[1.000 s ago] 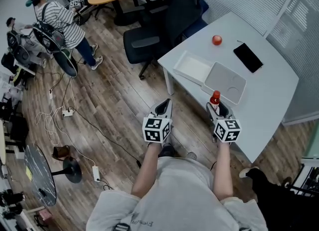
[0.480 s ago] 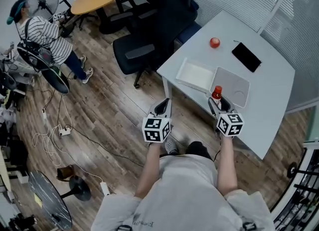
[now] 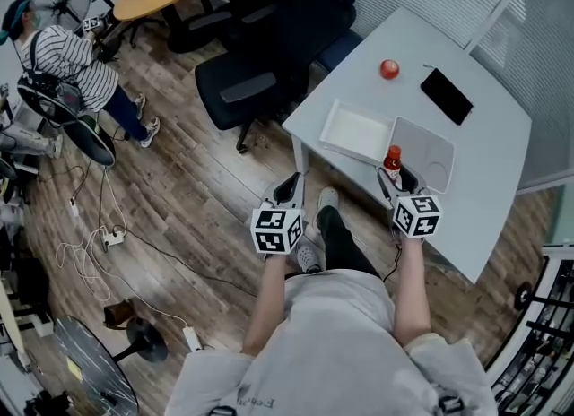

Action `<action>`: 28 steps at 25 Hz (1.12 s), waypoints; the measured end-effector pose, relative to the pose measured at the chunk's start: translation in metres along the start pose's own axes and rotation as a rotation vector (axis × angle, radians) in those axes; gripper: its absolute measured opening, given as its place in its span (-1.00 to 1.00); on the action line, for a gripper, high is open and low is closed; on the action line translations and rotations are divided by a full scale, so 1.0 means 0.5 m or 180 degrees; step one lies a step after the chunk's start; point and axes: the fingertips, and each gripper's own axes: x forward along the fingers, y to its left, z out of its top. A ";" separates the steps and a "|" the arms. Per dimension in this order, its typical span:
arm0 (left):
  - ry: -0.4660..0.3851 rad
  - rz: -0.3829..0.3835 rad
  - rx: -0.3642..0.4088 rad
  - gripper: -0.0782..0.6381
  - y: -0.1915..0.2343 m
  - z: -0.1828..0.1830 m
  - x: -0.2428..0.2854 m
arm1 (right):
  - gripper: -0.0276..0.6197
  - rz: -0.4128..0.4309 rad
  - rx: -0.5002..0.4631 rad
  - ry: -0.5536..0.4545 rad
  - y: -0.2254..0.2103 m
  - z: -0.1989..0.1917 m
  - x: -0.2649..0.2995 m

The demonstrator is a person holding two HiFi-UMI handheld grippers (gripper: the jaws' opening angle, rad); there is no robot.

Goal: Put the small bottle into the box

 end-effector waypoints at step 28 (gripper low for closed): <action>0.0210 -0.0105 0.0333 -0.70 0.054 0.123 0.293 | -0.23 0.0874 -0.1913 0.1415 -0.128 0.052 0.324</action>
